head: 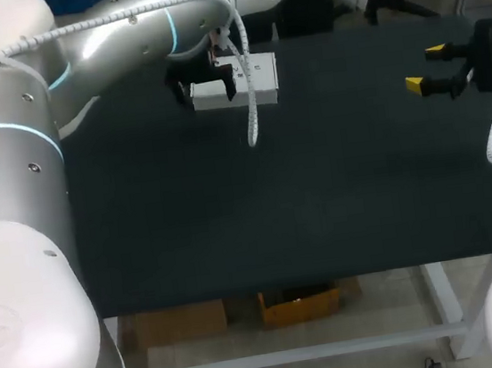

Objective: Assemble the packaging by folding the flat box into shape, placing the metal phone stand inside, and closing the box properly

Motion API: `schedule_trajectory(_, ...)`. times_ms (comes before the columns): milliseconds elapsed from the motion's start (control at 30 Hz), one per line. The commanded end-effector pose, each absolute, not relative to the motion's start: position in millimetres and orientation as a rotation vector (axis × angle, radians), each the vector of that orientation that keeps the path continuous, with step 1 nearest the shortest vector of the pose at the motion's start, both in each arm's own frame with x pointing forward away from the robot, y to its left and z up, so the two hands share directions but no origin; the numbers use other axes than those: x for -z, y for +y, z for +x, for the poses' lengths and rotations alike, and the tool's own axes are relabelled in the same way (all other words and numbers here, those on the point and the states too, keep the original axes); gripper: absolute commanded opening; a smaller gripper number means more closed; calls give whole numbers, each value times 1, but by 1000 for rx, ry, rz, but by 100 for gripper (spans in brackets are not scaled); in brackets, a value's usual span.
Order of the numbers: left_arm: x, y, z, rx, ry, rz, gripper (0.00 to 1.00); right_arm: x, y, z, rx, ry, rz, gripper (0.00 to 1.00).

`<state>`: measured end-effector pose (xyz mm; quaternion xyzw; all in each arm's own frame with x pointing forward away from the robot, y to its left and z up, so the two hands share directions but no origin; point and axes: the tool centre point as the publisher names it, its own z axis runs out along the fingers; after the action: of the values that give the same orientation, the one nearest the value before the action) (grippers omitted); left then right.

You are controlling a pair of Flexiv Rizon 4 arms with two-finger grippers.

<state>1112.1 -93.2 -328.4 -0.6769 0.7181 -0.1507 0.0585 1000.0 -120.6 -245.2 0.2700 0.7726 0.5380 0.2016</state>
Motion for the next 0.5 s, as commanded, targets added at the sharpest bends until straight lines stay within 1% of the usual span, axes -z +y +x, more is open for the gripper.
schedule_trajectory(33,319,-73,1084,1019,2030,-1862,100,245,-121,999,-1502,2157,755,100)
schedule_trajectory(500,308,-17,1050,1437,1867,-1598,100,245,-121,999,-1502,2157,755,100)
